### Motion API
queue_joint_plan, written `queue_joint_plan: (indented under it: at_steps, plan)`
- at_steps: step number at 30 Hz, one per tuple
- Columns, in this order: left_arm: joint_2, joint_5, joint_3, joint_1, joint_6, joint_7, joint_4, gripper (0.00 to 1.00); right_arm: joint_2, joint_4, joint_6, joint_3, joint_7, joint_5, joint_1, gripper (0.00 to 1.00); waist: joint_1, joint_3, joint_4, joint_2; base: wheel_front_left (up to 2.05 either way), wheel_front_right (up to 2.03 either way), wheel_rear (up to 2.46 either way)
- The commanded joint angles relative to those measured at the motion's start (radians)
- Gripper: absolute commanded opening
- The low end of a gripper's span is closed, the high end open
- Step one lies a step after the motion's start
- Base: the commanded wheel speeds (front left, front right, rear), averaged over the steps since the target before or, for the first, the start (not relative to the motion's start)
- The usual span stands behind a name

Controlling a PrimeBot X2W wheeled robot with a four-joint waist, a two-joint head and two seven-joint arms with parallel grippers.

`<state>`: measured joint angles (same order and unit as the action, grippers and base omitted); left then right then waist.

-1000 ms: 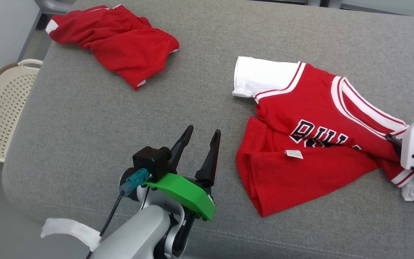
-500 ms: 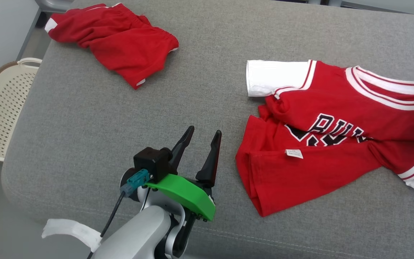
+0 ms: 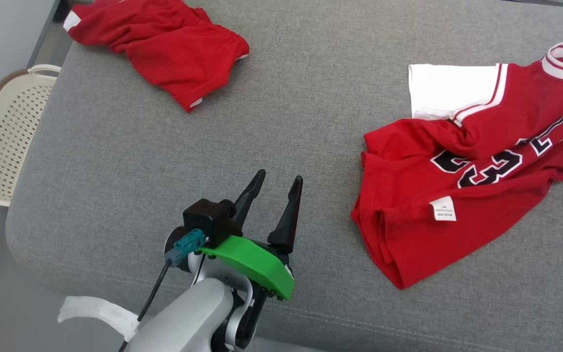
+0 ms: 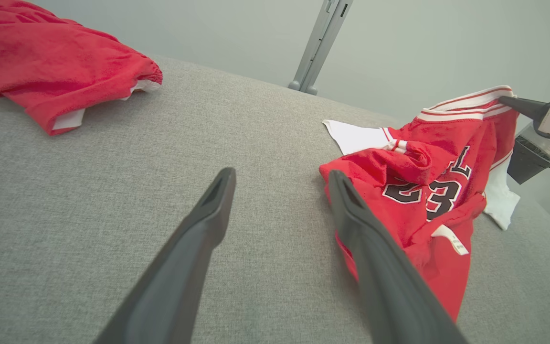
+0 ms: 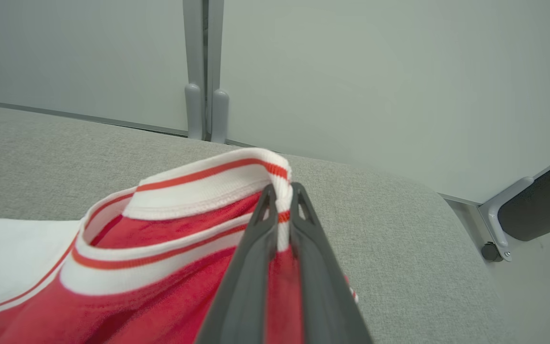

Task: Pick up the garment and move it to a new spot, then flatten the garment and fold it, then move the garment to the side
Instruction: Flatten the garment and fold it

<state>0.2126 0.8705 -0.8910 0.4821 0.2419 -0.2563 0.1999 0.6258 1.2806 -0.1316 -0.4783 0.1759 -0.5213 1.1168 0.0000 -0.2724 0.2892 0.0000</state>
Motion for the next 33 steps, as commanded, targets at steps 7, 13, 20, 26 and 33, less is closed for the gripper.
queue_joint_plan:
  at_steps: [7,13,20,26,33]
  plan:
    - [-0.006,-0.011,-0.001,0.020,-0.009,-0.004,0.013,1.00,0.005,0.011,0.002,0.094,0.012,0.079,-0.010,1.00,0.0000,-0.016,-0.004,0.0000,0.00,0.00,0.00]
    - [-0.004,0.007,0.003,0.014,-0.014,0.003,0.025,1.00,-0.030,0.010,0.002,0.160,0.021,0.141,-0.024,1.00,0.0000,-0.004,-0.045,0.0000,0.00,0.00,0.00]
    - [-0.017,0.034,0.001,0.029,-0.039,0.027,0.070,1.00,-0.124,-0.051,0.002,0.148,0.065,0.114,-0.079,1.00,0.0000,0.035,-0.131,0.0000,0.00,0.00,0.00]
    - [-0.031,0.059,0.007,0.052,-0.063,0.051,0.119,1.00,-0.140,-0.188,0.002,0.085,0.071,0.037,-0.190,1.00,0.0000,0.065,-0.212,0.0000,0.00,0.00,0.00]
    - [-0.061,0.105,0.008,0.099,-0.102,0.106,0.226,1.00,-0.104,-0.404,0.002,0.002,0.034,-0.079,-0.332,1.00,0.0000,0.092,-0.332,0.0000,0.00,0.00,0.00]
